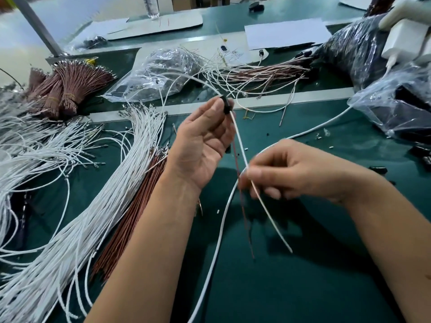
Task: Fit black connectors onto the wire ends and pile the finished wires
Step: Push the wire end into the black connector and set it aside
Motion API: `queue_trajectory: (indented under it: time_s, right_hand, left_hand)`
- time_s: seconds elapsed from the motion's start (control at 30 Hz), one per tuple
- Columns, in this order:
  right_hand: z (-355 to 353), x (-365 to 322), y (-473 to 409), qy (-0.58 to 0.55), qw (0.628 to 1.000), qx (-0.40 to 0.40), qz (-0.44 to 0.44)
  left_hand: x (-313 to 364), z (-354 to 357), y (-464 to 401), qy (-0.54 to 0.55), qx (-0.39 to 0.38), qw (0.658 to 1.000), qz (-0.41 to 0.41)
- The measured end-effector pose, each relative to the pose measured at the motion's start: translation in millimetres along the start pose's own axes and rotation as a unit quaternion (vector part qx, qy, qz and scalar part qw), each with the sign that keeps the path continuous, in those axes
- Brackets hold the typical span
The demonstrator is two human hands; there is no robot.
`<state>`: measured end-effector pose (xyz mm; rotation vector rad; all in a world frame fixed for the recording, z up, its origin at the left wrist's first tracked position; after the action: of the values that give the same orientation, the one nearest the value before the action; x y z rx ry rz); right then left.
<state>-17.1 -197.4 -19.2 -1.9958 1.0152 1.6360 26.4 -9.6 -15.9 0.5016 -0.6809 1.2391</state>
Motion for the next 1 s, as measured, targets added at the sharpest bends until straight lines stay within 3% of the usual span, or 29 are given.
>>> queue_trajectory:
  time_s: [0.07, 0.13, 0.23, 0.37, 0.4, 0.5, 0.63, 0.7, 0.83, 1.0]
  right_hand:
    - [0.9, 1.2, -7.1, -0.085, 0.988, 0.126, -0.017]
    - [1.8, 0.0, -10.0, -0.12, 0.974, 0.189, -0.042]
    - [-3.2, 0.6, -6.0, -0.097, 0.981, 0.162, -0.047]
    - [-5.2, 1.9, 4.5, -0.048, 0.998, -0.026, 0.023]
    - [-3.5, 2.0, 5.5, -0.037, 0.998, -0.041, 0.037]
    - [-0.3, 2.0, -3.3, -0.045, 0.995, 0.07, 0.046]
    - [-4.2, 7.3, -11.4, -0.063, 0.965, 0.252, -0.031]
    - [-8.1, 9.0, -9.3, -0.044, 0.962, 0.265, -0.052]
    - [-5.7, 10.1, -9.3, -0.012, 0.978, 0.204, -0.033]
    - [-3.0, 10.3, -12.5, -0.064, 0.961, 0.26, -0.07]
  left_hand:
    - [-7.3, 3.0, 1.1, -0.064, -0.005, 0.998, -0.017]
    - [-14.5, 5.1, 2.5, -0.097, 0.0, 0.995, -0.029]
    - [-18.3, 5.9, 0.3, -0.084, 0.025, 0.996, -0.024]
    - [-10.7, 3.3, -0.3, -0.072, 0.041, 0.996, 0.011]
    - [-10.1, 3.2, 0.5, -0.096, 0.037, 0.995, 0.018]
    - [-12.8, 4.7, 3.1, -0.18, 0.017, 0.983, 0.033]
    - [-17.3, 5.2, 3.4, -0.251, -0.005, 0.966, 0.058]
    - [-16.4, 5.1, 3.8, -0.261, -0.005, 0.963, 0.07]
    - [-14.4, 5.2, 4.0, -0.252, -0.003, 0.963, 0.096]
    - [-10.8, 7.7, 5.8, -0.257, -0.033, 0.961, 0.098]
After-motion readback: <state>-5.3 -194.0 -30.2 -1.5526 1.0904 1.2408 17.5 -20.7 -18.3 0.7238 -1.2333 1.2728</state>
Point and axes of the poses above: each hand's wrist, its own y-axis away from the middle knuckle, its own z-axis out of the palm, x = y × z, the point moved 1 cm from there along -y, towards the middle knuckle, and after that the axes turned 4 degrees about -x, right-handed, at the moved point
